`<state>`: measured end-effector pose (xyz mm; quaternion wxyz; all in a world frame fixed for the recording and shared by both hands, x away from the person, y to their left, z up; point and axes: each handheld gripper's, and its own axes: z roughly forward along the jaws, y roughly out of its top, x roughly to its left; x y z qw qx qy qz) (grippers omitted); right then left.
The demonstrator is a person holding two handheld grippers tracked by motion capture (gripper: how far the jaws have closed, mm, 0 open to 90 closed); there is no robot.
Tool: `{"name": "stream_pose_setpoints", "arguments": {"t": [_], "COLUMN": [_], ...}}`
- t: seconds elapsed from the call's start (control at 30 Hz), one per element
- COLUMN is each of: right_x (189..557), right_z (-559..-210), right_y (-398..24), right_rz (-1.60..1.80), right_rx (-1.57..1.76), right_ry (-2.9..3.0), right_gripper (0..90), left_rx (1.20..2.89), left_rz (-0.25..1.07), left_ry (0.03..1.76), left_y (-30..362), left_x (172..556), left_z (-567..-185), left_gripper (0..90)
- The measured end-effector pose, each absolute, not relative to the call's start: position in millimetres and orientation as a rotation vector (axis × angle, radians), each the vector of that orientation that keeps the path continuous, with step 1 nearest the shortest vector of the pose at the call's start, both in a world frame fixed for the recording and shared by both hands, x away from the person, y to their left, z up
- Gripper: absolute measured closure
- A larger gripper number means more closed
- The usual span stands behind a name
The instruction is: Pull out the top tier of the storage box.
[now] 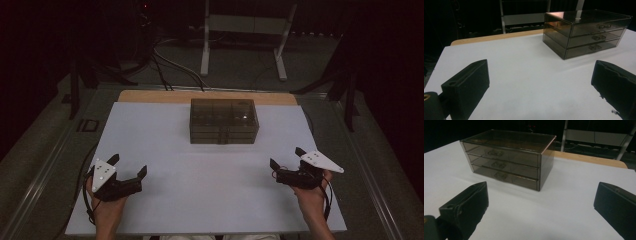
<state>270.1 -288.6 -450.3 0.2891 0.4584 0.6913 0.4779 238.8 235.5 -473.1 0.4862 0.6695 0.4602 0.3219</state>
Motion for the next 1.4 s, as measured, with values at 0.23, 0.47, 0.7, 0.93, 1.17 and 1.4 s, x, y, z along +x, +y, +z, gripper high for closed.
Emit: {"name": "stream_pose_setpoints", "arguments": {"t": [0.23, 0.47, 0.7, 0.93, 1.17, 1.4], "right_x": [277, 283, 288, 293, 298, 303], "right_z": [-451, -450, -450, -449, -451, -453], "right_y": [-283, -279, -274, -271, -266, -261], "right_rz": [1.278, 1.276, 1.278, 1.282, 1.292, 1.291], "right_rx": [1.224, 1.218, 1.209, 1.197, 1.187, 1.182], "right_ry": [1.848, 1.848, 1.855, 1.856, 1.861, 1.873], "right_gripper": [0.0, 0.0, 0.0, 0.0, 0.0, 0.0], "left_rx": [1.632, 1.633, 1.638, 1.641, 1.647, 1.649], "left_rz": [0.782, 0.778, 0.78, 0.78, 0.778, 0.777], "left_ry": [1.119, 1.121, 1.12, 1.119, 1.115, 1.114], "left_y": [235, 235, 235, 235, 233, 233], "left_x": [239, 240, 240, 240, 240, 240], "left_z": [-474, -475, -475, -475, -475, -475], "left_gripper": [3.2, 3.3, 3.2, 3.2, 3.2, 3.3]}}
